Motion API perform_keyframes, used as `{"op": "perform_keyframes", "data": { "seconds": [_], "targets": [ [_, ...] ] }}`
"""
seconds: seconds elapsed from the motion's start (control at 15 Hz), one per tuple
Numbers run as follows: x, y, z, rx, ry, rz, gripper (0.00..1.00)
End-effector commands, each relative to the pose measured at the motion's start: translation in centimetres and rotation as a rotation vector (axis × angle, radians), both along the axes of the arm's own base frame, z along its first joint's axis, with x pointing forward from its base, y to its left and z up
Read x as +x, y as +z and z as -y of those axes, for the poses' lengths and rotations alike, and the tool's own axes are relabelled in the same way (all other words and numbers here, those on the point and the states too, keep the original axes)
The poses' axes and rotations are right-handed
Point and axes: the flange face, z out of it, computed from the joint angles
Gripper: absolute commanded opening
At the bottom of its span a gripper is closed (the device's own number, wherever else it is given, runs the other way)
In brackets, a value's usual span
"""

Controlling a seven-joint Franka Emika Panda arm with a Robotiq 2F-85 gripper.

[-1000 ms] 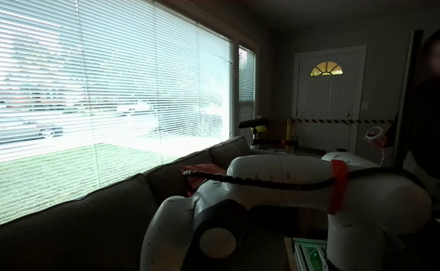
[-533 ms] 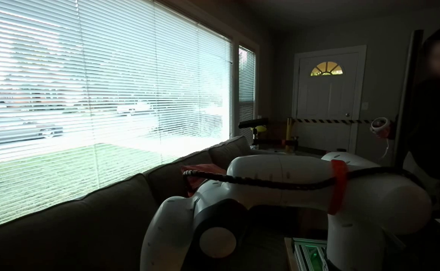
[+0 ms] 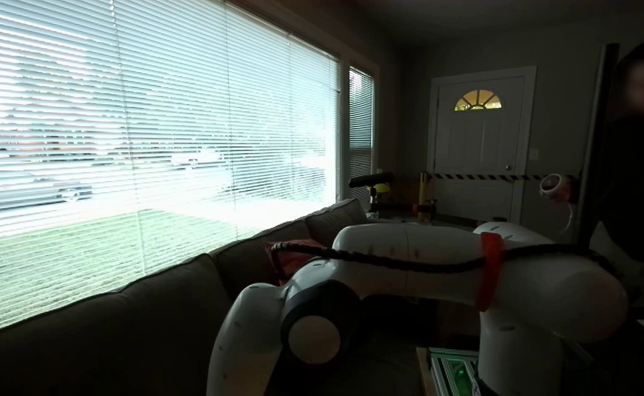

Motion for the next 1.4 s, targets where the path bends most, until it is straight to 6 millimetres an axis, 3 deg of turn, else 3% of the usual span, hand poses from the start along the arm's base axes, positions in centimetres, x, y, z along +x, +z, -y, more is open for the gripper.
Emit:
{"op": "perform_keyframes", "data": {
  "seconds": [0.0, 0.4, 0.67, 0.8, 1.0, 1.13, 1.33],
  "targets": [
    [-0.3, -0.5, 0.5, 0.015, -0.04, -0.062, 1.0],
    [-1.6, -1.5, 1.2, 0.071, -0.057, -0.183, 1.0],
    [-1.4, -1.5, 2.4, 0.113, -0.065, -0.241, 1.0],
    [-2.0, -0.9, 2.0, 0.173, -0.032, -0.293, 1.0],
    [-3.7, 1.7, -0.1, 0.295, 0.062, -0.348, 1.0],
    [-4.5, 5.1, -0.9, 0.365, 0.126, -0.374, 1.0],
    [-5.4, 8.9, 1.4, 0.315, 0.212, -0.442, 1.0]
  ]
}}
